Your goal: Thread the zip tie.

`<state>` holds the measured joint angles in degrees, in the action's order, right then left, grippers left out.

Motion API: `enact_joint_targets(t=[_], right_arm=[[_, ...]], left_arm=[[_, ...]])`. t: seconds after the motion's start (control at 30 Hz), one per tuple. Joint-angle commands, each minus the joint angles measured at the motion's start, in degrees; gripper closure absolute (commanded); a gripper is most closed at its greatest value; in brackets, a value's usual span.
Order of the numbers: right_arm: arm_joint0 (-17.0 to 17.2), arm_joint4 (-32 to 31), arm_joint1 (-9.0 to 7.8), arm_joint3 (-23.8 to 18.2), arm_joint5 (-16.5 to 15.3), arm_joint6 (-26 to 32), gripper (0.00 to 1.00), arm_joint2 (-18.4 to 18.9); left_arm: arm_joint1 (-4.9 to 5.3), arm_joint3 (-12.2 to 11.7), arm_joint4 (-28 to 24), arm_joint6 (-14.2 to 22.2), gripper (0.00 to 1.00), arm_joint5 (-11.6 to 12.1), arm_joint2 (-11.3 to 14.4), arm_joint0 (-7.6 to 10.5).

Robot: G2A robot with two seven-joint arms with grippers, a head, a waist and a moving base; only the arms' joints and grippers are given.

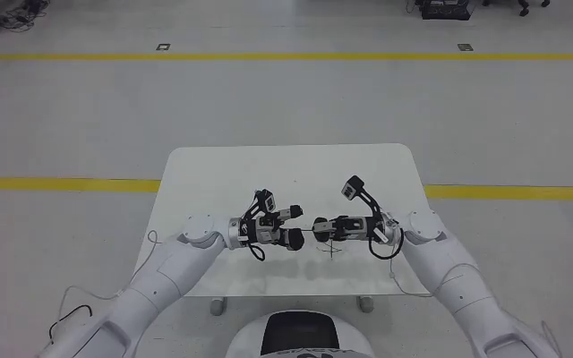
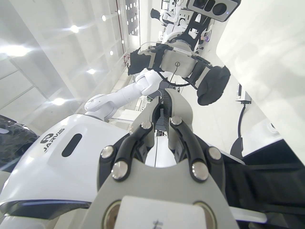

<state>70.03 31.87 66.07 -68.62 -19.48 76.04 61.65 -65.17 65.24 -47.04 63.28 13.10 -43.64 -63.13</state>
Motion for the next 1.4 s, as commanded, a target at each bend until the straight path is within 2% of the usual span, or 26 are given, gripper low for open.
enact_joint_targets(t=[0.0,1.2,1.23,1.37], right_arm=[[-0.02,-0.04,-0.01,0.01,0.0,0.0,1.0,-0.08],[-0.3,0.31,0.03,0.1,0.0,0.11,1.0,-0.36],[-0.27,0.26,0.02,0.05,0.0,0.14,1.0,-0.31],[-0.2,0.06,-0.01,-0.21,0.0,0.27,1.0,-0.17]], left_arm=[[-0.04,-0.06,-0.09,0.05,0.0,0.01,-0.04,-0.01],[-0.69,-0.9,0.28,0.94,0.0,-0.54,-0.12,0.24],[-0.71,-0.95,0.22,0.99,0.04,-0.61,-0.15,0.25],[-0.77,-1.09,-0.3,1.23,0.05,-0.9,-0.28,0.22]])
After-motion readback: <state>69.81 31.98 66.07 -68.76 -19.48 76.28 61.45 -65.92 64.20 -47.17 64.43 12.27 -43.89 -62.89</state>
